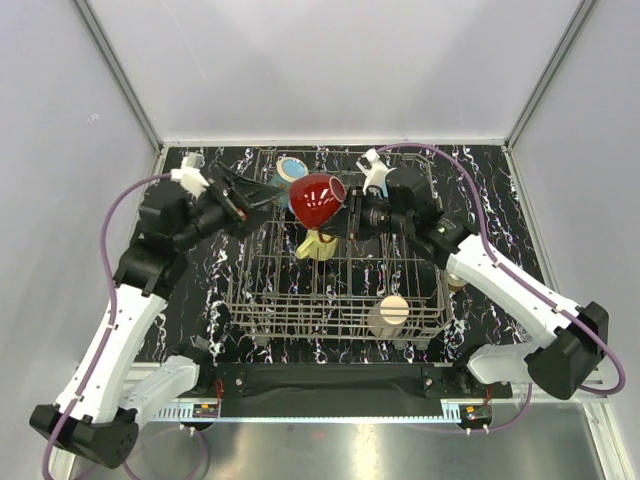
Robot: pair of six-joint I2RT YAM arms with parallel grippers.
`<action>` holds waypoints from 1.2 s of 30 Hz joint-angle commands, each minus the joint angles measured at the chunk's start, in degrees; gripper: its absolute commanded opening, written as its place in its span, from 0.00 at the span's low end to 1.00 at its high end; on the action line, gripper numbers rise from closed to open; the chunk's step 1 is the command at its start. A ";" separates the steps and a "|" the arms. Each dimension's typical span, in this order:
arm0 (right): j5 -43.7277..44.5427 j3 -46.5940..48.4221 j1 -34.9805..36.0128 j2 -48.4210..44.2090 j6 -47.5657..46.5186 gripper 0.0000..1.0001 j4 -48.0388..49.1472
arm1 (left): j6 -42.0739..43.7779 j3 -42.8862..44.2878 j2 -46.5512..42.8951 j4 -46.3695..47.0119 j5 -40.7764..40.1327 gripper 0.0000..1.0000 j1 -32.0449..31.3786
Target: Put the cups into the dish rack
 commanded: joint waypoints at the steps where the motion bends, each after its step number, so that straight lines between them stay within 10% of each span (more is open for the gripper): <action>1: 11.30 7.18 -0.37 -1.68 -4.90 0.00 -6.33 | 9.64 4.05 -2.39 -14.20 0.94 0.99 6.18; 14: 42.61 12.90 -0.64 3.06 -14.92 0.00 -30.45 | 21.16 8.27 -4.85 -17.74 -5.39 0.99 9.80; 36: 40.86 8.33 -7.23 8.86 -17.38 0.00 -32.04 | 23.62 5.90 -4.24 -17.65 -3.37 0.99 9.80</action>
